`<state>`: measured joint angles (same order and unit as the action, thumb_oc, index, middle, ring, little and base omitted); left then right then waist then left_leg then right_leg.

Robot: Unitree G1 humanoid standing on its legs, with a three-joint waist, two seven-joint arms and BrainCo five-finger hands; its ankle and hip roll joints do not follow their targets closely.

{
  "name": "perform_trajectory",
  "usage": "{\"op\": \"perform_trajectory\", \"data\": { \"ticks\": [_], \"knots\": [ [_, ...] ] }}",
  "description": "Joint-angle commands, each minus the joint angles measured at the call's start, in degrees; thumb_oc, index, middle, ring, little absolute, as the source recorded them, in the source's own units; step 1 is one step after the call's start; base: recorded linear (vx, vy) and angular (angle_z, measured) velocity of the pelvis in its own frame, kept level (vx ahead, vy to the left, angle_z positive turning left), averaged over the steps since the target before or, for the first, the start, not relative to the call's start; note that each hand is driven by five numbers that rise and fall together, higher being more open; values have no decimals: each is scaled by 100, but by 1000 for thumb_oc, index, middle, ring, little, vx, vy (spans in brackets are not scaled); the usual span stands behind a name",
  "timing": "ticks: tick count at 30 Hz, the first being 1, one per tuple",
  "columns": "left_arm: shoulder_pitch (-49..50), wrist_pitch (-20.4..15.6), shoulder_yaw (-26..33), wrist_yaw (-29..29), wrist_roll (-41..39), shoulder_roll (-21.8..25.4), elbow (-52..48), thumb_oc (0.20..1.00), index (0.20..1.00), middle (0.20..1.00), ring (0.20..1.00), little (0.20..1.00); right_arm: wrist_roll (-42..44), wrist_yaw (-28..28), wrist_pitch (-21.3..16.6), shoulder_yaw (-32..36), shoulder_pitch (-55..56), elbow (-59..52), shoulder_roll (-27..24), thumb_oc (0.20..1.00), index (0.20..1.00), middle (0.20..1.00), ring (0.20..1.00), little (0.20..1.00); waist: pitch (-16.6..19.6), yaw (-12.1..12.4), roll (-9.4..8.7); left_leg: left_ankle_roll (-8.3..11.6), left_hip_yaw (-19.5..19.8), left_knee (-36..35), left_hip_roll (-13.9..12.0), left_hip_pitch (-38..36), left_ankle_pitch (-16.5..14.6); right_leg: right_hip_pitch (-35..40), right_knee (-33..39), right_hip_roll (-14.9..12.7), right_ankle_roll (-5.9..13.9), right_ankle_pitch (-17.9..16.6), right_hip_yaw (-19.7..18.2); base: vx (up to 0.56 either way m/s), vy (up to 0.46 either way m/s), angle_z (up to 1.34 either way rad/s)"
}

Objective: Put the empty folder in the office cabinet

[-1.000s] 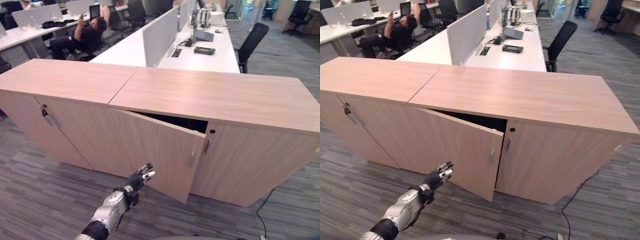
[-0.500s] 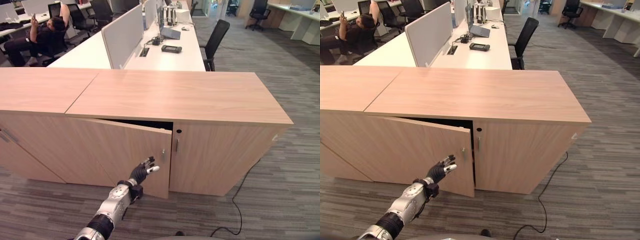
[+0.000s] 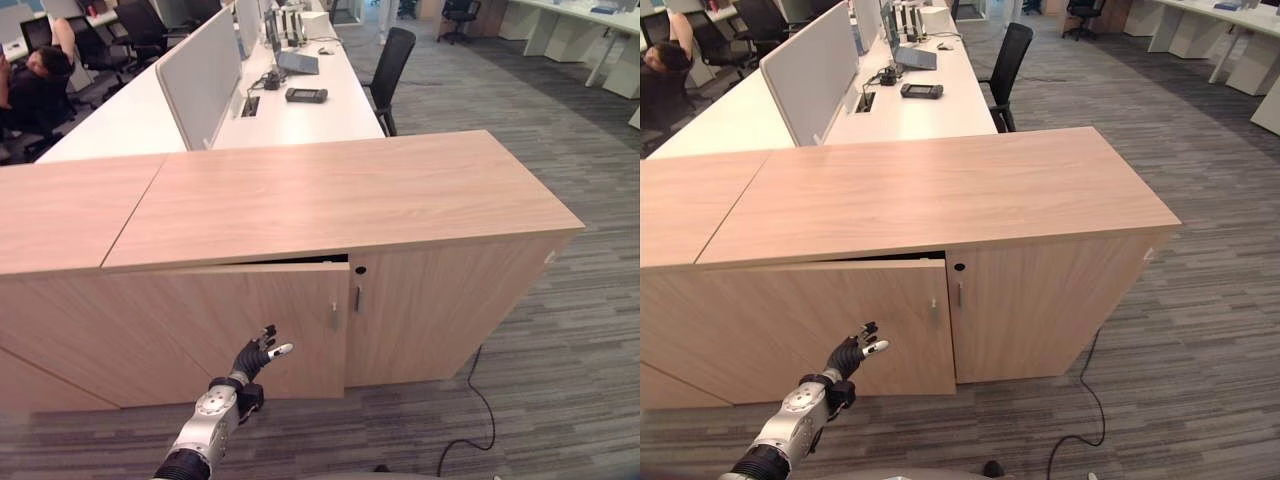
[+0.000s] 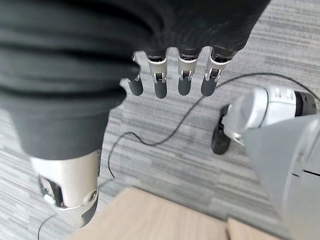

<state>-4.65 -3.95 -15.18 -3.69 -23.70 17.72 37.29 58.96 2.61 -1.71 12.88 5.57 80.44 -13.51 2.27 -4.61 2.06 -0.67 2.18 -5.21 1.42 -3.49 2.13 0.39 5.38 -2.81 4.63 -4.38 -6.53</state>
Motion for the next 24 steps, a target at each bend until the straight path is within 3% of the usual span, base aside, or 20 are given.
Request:
{"op": "perform_trajectory", "data": {
  "ticks": [1, 9, 24],
  "knots": [
    [-872, -384, 310, 243, 326, 136, 635, 1000, 1000, 1000, 1000, 1000, -186, 59, 43, -78, -176, 226, -109, 1000, 1000, 1000, 1000, 1000, 211, -82, -192, 267, -108, 21, -15, 107, -510, 31, -62, 316, 314, 391, 156, -1, 51, -24],
    [-1330, -456, 282, 345, 530, 279, 1287, 1000, 1000, 1000, 1000, 1000, -217, 147, 65, -107, -223, 411, -229, 1000, 1000, 1000, 1000, 1000, 254, -125, -181, 200, -385, 21, 9, 42, -590, -21, -49, 290, 407, 322, -45, 18, 46, -21],
    [-1044, -466, 38, 307, 790, -228, 2569, 1000, 1000, 1000, 1000, 1000, -266, 123, -6, -295, -350, 545, -202, 1000, 1000, 1000, 1000, 1000, 331, -86, -166, 143, -466, 21, 41, -33, -659, -15, -38, 283, 418, 311, -110, 10, 19, -6]
  ]
}}
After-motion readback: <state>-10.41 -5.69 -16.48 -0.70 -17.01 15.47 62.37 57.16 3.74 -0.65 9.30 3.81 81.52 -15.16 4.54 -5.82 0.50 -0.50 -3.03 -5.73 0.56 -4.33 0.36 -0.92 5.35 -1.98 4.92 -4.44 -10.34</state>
